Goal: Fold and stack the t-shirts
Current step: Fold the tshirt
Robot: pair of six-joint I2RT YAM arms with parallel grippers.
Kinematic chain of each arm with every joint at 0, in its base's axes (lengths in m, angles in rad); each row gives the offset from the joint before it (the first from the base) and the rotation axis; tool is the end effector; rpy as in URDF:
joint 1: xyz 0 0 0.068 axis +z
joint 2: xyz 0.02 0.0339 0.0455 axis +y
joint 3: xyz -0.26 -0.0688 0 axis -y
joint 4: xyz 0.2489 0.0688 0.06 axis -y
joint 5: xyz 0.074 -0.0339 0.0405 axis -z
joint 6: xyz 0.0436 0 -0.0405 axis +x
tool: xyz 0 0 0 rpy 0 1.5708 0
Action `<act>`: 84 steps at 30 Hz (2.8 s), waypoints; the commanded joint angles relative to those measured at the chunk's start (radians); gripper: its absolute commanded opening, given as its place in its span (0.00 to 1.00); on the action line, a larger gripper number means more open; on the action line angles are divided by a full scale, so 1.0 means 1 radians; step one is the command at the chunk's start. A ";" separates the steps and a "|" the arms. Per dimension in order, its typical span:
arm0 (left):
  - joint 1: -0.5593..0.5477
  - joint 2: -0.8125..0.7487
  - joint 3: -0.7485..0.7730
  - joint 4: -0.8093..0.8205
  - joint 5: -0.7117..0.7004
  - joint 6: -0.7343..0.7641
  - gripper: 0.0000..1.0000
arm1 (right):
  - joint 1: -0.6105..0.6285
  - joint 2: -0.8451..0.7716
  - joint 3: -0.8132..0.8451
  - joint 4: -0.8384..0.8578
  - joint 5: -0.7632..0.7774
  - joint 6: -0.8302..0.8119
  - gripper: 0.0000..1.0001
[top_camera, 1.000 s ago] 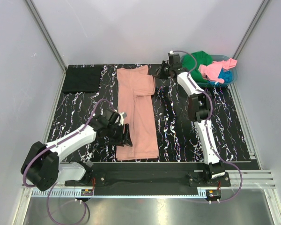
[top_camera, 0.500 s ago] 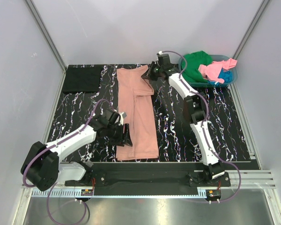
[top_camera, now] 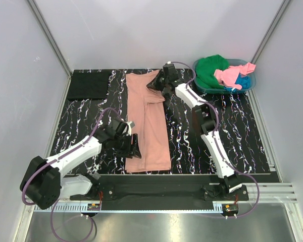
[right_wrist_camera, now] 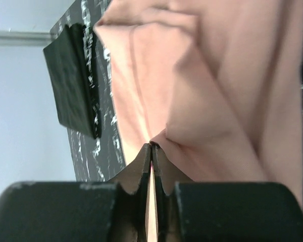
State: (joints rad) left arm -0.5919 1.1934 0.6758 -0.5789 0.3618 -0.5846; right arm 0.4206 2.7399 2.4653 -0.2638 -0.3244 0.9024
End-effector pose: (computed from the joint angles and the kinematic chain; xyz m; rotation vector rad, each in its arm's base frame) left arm 0.1761 -0.1370 0.1821 0.1356 2.8339 -0.8114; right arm 0.5550 0.2635 0.1463 0.3384 2.2652 1.0895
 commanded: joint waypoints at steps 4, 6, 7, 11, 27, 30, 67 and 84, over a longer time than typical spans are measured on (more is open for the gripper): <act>-0.002 -0.023 -0.004 0.017 -0.011 -0.001 0.59 | -0.002 0.034 0.096 0.037 -0.013 0.073 0.23; -0.002 -0.018 -0.001 0.019 -0.011 0.003 0.59 | -0.002 0.012 0.066 0.000 -0.067 0.043 0.27; -0.002 -0.012 0.001 0.021 -0.009 0.005 0.59 | -0.002 -0.024 0.046 -0.014 -0.079 0.027 0.31; -0.002 0.005 0.013 0.025 -0.004 0.014 0.59 | 0.001 -0.150 -0.090 -0.072 -0.162 -0.066 0.40; -0.002 0.031 0.051 0.019 0.006 0.023 0.59 | -0.135 -0.410 -0.422 -0.158 -0.229 -0.244 0.28; -0.002 0.028 0.051 0.014 0.005 0.025 0.59 | -0.161 -0.350 -0.353 -0.167 -0.257 -0.240 0.08; 0.326 0.734 0.928 0.385 0.006 -0.084 0.62 | -0.163 -0.345 -0.512 -0.057 -0.384 -0.289 0.51; 0.336 1.114 1.197 0.507 -0.101 -0.115 0.57 | -0.158 -0.364 -0.529 -0.092 -0.361 -0.306 0.54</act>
State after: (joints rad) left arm -0.2619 2.3081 1.8194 -0.1551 0.3180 -0.7082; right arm 0.2497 2.4298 1.9129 -0.3565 -0.6907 0.6090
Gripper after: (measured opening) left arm 0.570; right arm 0.544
